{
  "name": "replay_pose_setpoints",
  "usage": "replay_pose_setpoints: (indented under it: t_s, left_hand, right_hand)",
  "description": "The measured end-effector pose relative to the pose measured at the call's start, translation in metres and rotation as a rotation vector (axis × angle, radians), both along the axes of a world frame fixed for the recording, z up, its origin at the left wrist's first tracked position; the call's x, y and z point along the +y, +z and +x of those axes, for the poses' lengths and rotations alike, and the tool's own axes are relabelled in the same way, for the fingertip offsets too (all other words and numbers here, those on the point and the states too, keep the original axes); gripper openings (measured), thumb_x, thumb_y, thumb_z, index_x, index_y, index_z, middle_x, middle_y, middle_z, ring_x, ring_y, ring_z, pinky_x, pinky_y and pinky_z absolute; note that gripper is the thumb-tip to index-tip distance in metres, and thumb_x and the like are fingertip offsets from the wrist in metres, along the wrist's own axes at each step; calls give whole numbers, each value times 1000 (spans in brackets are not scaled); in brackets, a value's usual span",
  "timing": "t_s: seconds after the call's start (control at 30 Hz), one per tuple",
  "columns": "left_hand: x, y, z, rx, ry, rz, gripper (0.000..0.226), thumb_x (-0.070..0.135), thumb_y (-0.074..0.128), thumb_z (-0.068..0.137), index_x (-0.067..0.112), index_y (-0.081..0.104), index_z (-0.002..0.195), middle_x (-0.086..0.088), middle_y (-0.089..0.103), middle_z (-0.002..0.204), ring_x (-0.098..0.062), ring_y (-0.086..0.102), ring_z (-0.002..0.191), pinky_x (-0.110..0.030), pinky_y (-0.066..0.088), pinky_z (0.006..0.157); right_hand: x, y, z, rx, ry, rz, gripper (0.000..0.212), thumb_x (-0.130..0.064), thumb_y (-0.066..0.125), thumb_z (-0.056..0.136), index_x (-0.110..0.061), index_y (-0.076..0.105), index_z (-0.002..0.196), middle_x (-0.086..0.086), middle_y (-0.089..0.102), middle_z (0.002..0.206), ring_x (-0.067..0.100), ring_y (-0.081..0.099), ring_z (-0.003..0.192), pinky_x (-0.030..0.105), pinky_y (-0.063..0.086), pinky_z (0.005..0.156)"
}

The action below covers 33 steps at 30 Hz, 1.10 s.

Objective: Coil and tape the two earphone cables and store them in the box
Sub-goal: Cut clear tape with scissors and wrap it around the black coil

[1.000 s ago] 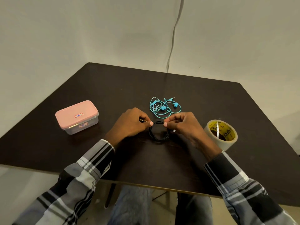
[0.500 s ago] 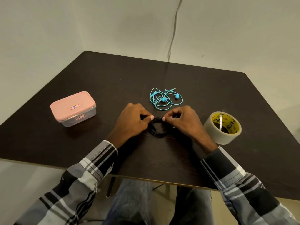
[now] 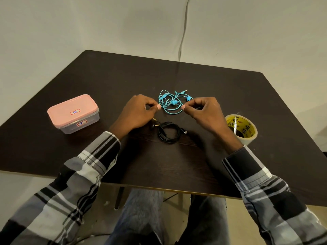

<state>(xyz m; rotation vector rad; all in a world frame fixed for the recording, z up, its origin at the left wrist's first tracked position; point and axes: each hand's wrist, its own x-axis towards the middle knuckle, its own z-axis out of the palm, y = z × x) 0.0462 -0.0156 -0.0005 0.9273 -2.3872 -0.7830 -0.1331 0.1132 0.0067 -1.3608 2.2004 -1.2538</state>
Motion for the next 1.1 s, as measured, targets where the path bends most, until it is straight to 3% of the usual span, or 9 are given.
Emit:
replay_pose_setpoints:
  t_s: [0.23,0.37,0.47,0.53,0.63,0.7,0.87,1.1]
  left_hand:
    - [7,21,-20,63,-60,-22,19,32,64,92,20,76,101,5,73,109,-8,63,105,-30,48,88]
    - [23,29,-44,87,-149,-29,18,31,65,91,19,78,96,7,74,98,-8,65,96,-31,50,83]
    - [38,31,-62,97,-201,-43,18,31,65,91,18,78,93,13,69,87,1,60,79,-15,39,67]
    - [47,31,-72,99,-230,-40,17,29,66,91,17,78,93,11,71,88,1,61,79,-10,38,68]
    - [56,31,-84,84,-279,-19,17,29,66,91,17,77,94,5,75,94,-6,66,89,-27,51,84]
    - [60,30,-90,65,-297,-6,17,30,66,91,17,77,95,5,75,97,-9,66,95,-35,52,91]
    - [65,29,-98,45,-328,7,17,29,65,91,18,76,98,4,74,99,-7,66,94,-37,52,92]
    - [67,32,-99,34,-351,30,16,28,67,90,17,76,98,3,74,99,-8,65,94,-38,52,93]
  right_hand:
    - [28,32,-19,9,-86,-69,11,-31,74,87,-23,77,81,-9,71,72,7,63,64,27,50,58]
    - [60,44,-41,62,-185,-36,12,-31,73,88,-19,77,85,-7,73,78,8,66,66,21,50,61]
    - [84,46,-59,114,-281,29,14,-32,75,87,-19,76,82,-5,73,77,7,64,65,27,53,63]
    - [97,47,-67,172,-321,120,15,-33,76,85,-18,76,81,-2,73,79,9,65,69,28,52,62]
    - [107,45,-70,262,-333,311,22,-38,75,85,-16,76,87,-1,70,81,8,62,68,22,42,53]
    - [108,41,-68,303,-343,427,31,-45,75,83,-15,76,91,0,68,81,11,61,69,23,40,53]
    - [98,25,-61,427,-383,590,52,-57,73,79,-13,69,107,6,68,96,23,64,84,36,52,67]
    - [95,19,-61,378,-373,581,39,-46,72,83,-18,70,110,4,69,102,22,63,87,35,50,70]
